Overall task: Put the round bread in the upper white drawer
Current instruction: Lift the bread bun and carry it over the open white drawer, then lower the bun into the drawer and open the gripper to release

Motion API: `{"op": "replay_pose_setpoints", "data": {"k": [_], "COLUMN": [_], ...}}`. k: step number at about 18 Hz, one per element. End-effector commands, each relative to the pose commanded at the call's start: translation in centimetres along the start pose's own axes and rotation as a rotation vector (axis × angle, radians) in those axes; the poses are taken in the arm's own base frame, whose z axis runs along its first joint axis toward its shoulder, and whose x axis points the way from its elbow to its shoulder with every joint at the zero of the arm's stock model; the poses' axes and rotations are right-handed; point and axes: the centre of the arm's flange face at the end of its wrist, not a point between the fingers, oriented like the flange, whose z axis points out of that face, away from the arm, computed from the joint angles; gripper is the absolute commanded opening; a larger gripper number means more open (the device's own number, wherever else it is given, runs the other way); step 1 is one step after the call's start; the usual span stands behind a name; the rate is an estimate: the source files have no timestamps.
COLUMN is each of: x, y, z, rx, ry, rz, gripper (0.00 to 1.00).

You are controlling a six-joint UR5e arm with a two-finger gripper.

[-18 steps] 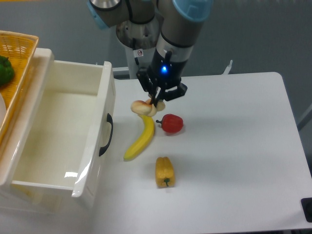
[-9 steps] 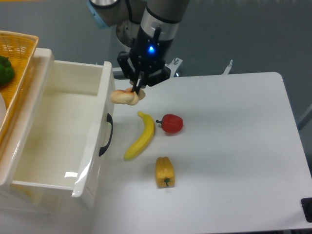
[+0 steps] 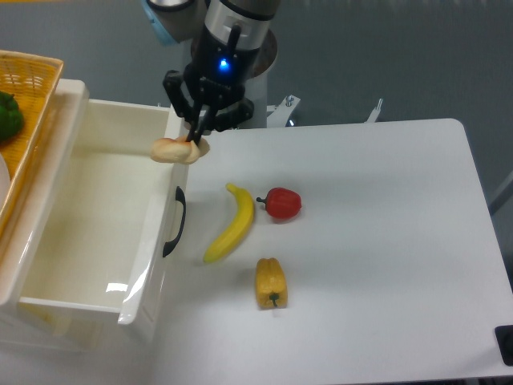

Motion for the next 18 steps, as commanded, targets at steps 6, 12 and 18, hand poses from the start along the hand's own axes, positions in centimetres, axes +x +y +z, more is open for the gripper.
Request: {"op": "replay_pose_setpoints", "data": {"k": [6,12,18], "x": [2.4,4.2,5.0], "y": [-1.0,-1.6,-1.7], "z": [3.1,5.6,6.0], "rx": [-0.034,-0.059,-0.065], "ry": [0.032,0.054,0.06], "rz": [0.063,0.106,0.127], "gripper": [0.13,0.15,0.42]}}
